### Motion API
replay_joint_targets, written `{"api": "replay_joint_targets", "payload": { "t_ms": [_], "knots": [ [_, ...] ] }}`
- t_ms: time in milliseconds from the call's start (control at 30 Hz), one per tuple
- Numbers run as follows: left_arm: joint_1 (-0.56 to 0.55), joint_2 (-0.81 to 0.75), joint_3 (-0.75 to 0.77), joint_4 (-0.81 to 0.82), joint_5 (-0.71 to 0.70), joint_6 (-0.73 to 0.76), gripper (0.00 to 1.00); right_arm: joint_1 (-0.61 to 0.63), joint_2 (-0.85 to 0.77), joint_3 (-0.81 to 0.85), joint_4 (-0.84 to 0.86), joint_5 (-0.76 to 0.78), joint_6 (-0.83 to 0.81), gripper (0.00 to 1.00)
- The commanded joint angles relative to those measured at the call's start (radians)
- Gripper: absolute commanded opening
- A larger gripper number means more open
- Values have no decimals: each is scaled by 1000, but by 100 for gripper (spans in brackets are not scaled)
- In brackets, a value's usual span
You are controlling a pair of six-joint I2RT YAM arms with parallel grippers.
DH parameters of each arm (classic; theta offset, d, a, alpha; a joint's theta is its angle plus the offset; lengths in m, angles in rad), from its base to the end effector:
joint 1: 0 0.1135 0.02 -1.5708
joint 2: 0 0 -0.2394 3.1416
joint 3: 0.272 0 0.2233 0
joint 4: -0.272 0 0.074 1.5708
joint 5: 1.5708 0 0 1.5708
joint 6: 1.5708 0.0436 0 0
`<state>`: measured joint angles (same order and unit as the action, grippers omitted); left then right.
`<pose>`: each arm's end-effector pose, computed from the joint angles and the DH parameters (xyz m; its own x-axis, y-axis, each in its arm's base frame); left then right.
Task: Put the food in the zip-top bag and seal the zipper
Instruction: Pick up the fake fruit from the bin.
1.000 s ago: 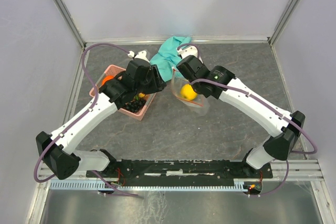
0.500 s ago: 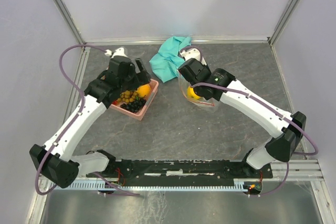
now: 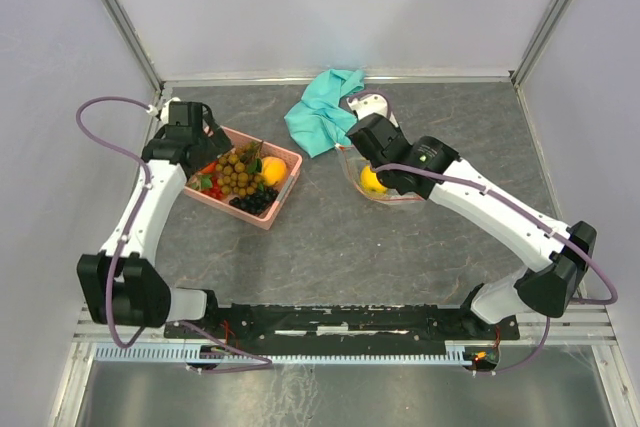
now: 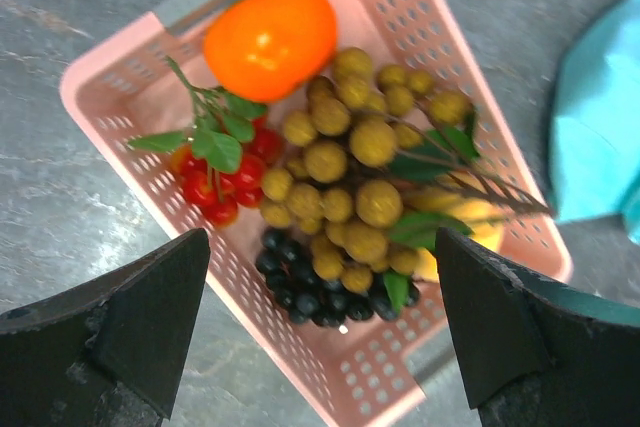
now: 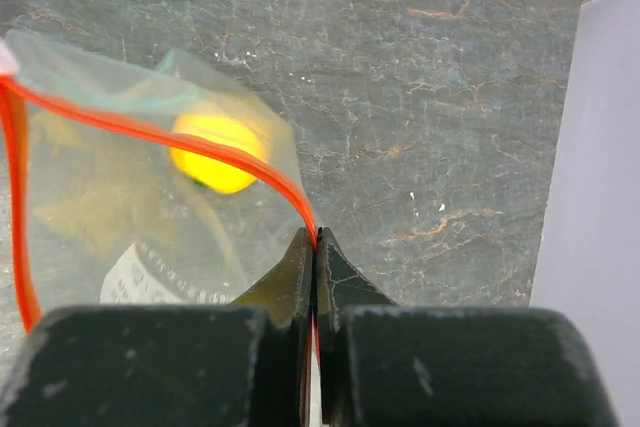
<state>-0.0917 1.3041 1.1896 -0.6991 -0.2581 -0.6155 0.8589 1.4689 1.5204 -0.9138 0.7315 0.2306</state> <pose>0.2572 -0.0125 0.2950 -0.5412 -0.5108 -0.6679 -0.4881 0.8377 -0.2451 0.2028 0.1904 0.3418 -0.5468 -0.3734 -0.7494 -0.1587 0.9251 -0.3451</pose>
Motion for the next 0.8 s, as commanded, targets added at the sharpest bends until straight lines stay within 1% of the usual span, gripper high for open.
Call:
{"api": "replay_joint_targets", "payload": {
  "t_ms": [0,33,133,233,367,433,600,700,767],
  "knots": [
    [72,91,22,75,-37,70,100,-5,-43,-10,55,-30,-22,2],
    [86,120,36,79,-36,97,100,-5,-47,-12,60,-39,-26,2],
    [110,199,92,101,-11,249,100,-4,-60,-24,77,-55,-37,2],
    [117,266,134,103,21,394,100,-6,-75,-36,91,-71,-51,3],
    [125,346,165,105,27,543,100,-10,-93,-58,106,-89,-64,3],
    [133,378,179,104,59,613,97,-12,-103,-71,118,-102,-70,4],
    [160,467,237,87,155,722,89,-17,-117,-89,126,-135,-82,4],
    [165,520,282,73,211,752,84,-18,-128,-106,137,-148,-86,4],
    [166,552,311,62,223,759,80,-19,-129,-113,142,-155,-87,5]
  ]
}}
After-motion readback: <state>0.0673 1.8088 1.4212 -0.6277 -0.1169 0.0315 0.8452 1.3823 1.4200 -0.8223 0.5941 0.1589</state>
